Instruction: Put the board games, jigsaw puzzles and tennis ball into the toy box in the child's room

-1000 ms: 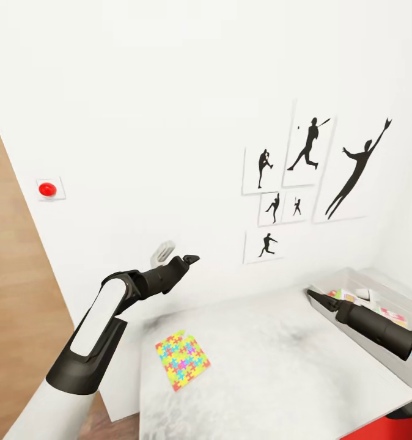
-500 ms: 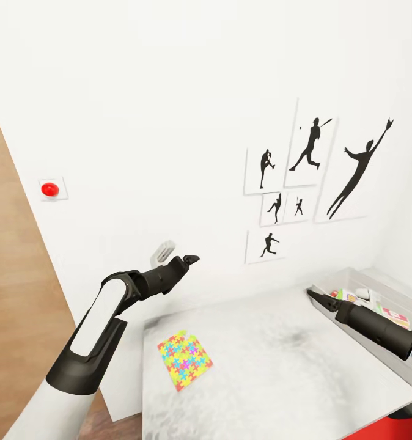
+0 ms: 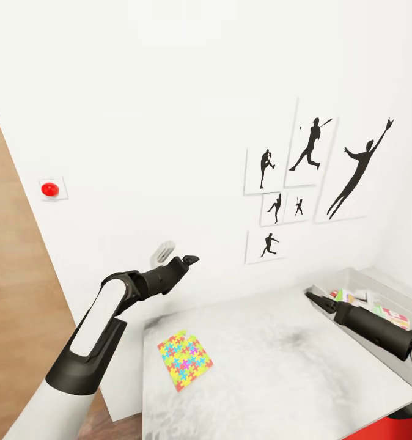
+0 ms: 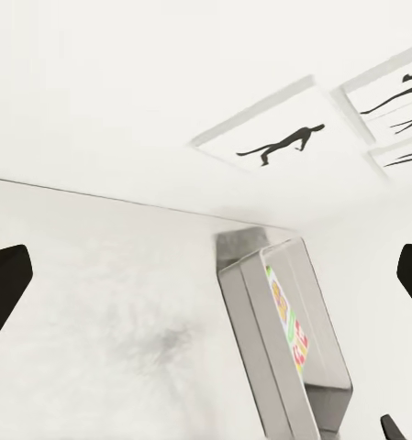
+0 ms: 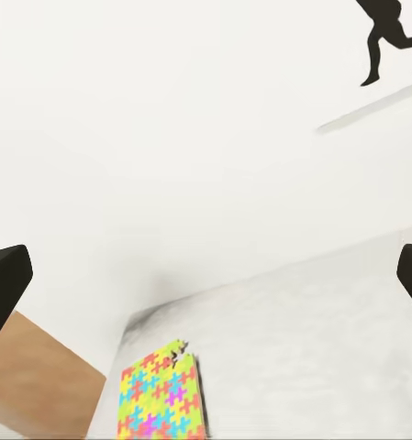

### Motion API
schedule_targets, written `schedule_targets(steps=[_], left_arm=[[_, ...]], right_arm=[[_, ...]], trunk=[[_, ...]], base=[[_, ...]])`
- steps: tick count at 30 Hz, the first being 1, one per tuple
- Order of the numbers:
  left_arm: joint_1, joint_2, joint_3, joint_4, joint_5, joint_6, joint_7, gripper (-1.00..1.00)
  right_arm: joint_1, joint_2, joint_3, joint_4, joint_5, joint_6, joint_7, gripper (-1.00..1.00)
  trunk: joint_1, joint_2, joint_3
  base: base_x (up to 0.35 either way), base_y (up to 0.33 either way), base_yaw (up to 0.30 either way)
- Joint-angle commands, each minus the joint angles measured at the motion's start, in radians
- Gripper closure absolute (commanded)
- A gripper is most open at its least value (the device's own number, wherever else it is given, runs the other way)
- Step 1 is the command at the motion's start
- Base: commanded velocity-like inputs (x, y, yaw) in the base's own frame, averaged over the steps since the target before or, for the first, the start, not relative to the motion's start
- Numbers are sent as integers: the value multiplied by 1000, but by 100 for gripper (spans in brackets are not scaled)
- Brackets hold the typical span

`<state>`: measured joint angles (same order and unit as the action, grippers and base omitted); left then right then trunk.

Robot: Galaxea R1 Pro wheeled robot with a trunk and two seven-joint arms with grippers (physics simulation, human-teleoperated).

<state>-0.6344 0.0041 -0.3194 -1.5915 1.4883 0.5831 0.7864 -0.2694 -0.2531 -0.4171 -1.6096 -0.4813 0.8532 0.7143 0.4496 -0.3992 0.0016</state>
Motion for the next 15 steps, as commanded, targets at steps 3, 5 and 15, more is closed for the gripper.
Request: schedule_targets(steps=[3,5,15], left_arm=[[7,6,1,2,6,-1,9,-100],[13,7,2,4,5,-1,9,-100],[176,52,22,7,-42,-13,7,-100]], right_arm=[[0,-2,8,0,8,41,-9,-100],[-1,-4,9,2,12,48,-16,-100],[-8,-13,61,76,108,122,-84,-100]], trunk=[[0,-1,0],[0,-1,0],[0,-1,0]], base=[[0,0,0],[0,0,0],[0,0,0]])
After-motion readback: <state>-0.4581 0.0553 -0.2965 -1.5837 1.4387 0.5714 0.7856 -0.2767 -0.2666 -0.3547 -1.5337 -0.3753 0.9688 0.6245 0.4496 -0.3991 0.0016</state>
